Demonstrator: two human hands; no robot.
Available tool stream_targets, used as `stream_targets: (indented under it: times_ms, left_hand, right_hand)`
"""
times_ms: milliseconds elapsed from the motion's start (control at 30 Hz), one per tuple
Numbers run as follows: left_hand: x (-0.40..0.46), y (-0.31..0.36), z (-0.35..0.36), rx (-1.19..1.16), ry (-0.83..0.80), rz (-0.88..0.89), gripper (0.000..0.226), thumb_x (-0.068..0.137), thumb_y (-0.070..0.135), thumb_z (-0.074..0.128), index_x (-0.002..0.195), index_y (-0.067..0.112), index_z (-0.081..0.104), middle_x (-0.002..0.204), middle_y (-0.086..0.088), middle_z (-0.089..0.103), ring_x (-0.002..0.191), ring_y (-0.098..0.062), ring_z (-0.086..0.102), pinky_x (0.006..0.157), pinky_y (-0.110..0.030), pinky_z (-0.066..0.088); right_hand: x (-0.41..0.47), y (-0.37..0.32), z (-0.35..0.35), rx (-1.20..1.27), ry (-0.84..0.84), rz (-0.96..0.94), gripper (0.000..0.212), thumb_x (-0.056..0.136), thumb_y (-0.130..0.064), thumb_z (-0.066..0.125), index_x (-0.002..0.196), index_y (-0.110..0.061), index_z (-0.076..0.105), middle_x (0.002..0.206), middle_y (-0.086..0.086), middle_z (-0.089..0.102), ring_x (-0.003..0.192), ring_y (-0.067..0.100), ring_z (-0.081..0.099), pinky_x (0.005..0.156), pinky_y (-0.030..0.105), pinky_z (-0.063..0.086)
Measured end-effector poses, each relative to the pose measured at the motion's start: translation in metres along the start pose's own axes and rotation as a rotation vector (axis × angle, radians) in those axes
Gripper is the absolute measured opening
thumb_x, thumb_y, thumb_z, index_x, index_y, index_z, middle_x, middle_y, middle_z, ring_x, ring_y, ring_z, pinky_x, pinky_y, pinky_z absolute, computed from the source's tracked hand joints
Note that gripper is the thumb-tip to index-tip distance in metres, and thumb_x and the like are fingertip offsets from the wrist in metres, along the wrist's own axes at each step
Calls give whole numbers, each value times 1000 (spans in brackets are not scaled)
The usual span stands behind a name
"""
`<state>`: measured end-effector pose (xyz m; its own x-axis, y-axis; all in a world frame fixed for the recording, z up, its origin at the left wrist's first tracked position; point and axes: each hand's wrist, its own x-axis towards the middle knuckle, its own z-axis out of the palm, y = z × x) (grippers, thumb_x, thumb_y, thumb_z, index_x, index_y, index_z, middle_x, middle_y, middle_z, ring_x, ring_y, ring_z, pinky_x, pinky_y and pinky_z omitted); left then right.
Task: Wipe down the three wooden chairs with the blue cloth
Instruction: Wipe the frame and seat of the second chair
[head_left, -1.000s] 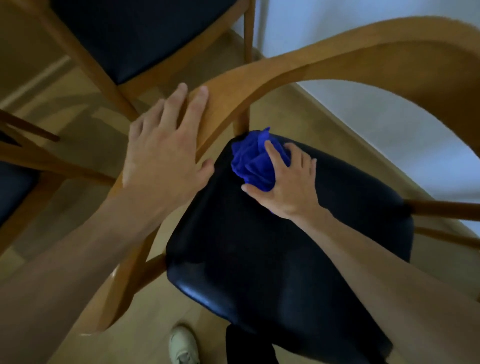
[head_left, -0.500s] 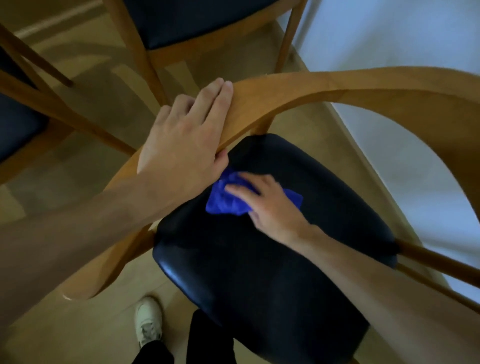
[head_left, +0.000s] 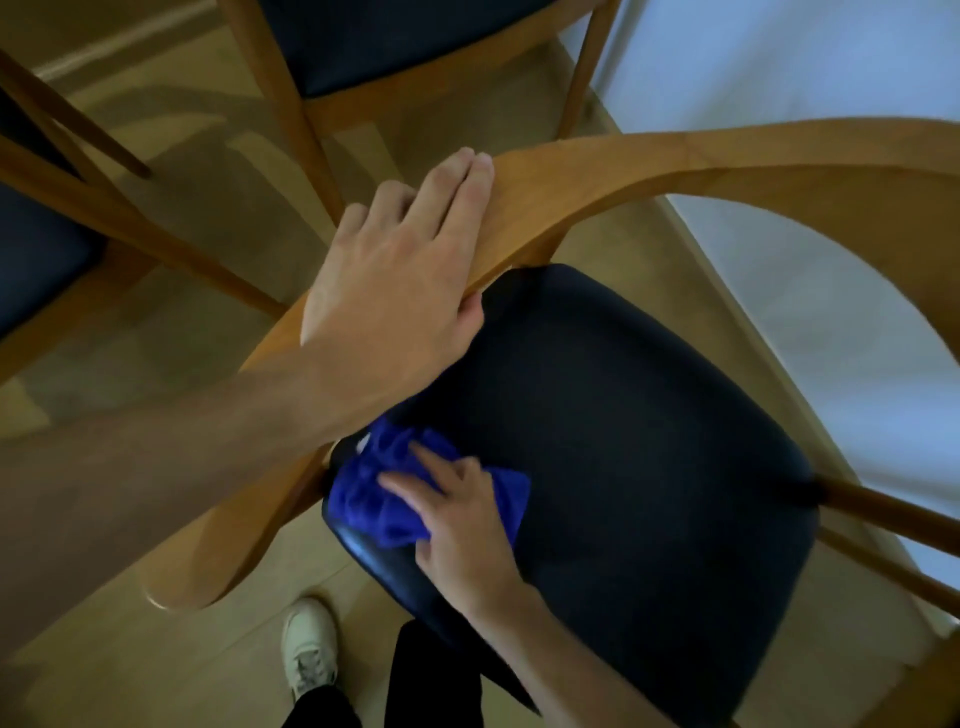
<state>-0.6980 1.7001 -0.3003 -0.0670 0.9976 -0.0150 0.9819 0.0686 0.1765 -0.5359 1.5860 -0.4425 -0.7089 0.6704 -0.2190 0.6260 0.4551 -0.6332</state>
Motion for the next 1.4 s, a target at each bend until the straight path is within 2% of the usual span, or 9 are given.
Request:
stream_targets:
  times_ms: [100, 200, 267, 400, 567, 833, 967, 1167, 1400]
  left_hand:
    - [0, 0, 1, 25, 15, 3, 85, 86, 41, 60, 151, 12, 12, 154, -8, 23, 122, -32, 44, 100, -48, 41]
    - [1, -1, 4, 16, 13, 6, 86, 85, 41, 61, 151, 12, 13, 153, -8, 25, 121, -32, 45, 100, -48, 41]
    - [1, -3, 5, 16, 36, 3, 84, 86, 40, 60, 150, 11, 15, 153, -7, 26, 120, -32, 46, 98, -47, 42]
    - [2, -1, 7, 17, 52, 1, 82, 87, 40, 58, 151, 12, 15, 154, -6, 25, 120, -31, 46, 98, -47, 42]
    - [1, -2, 7, -4, 50, 16, 84, 87, 41, 59, 151, 13, 13, 154, -6, 24, 122, -30, 44, 100, -46, 41]
    - [0, -1, 3, -9, 20, 20, 84, 87, 39, 60, 151, 14, 12, 155, -6, 22, 124, -30, 43, 101, -47, 40]
    - [1, -2, 5, -12, 17, 14, 86, 85, 39, 62, 151, 14, 13, 155, -6, 22, 123, -31, 44, 100, -48, 41]
    - [1, 0, 7, 40, 47, 13, 83, 85, 38, 61, 150, 12, 15, 153, -7, 25, 120, -31, 46, 97, -47, 44]
    - [0, -1, 5, 28, 45, 23, 85, 85, 40, 61, 150, 12, 14, 153, -7, 24, 123, -32, 44, 100, -48, 41]
  right_hand:
    - [1, 7, -24, 66, -59, -118, 69, 66, -5, 60, 129, -35, 56, 144, -3, 48, 106, 26, 49, 90, 49, 44]
    - [51, 48, -82, 31, 250, 46, 69, 68, -5, 65, 132, -30, 55, 142, 3, 50, 116, 31, 51, 100, 47, 42]
    - [95, 81, -121, -68, 356, 203, 63, 77, -22, 66, 137, -31, 48, 144, 4, 46, 123, 32, 47, 103, 50, 40]
    - [127, 99, -122, -303, 150, 389, 62, 86, -73, 43, 140, -48, 29, 156, 2, 26, 137, 31, 29, 106, 60, 30]
    - [90, 75, -79, -184, 287, 271, 59, 79, -29, 66, 135, -37, 49, 134, 8, 42, 114, 30, 46, 93, 50, 47]
    - [13, 21, -52, -119, -264, -257, 67, 77, -28, 69, 137, -42, 42, 133, 4, 41, 110, 26, 48, 91, 45, 47]
    - [76, 89, -128, -179, 168, 29, 68, 79, -39, 68, 141, -42, 39, 135, 6, 41, 113, 27, 51, 94, 41, 48]
    - [114, 117, -120, -334, 289, 309, 58, 88, -40, 57, 143, -34, 37, 138, 11, 41, 113, 34, 45, 95, 44, 44]
    - [5, -24, 11, -116, -43, -5, 66, 74, -34, 71, 133, -40, 43, 135, 5, 36, 105, 28, 48, 85, 44, 51]
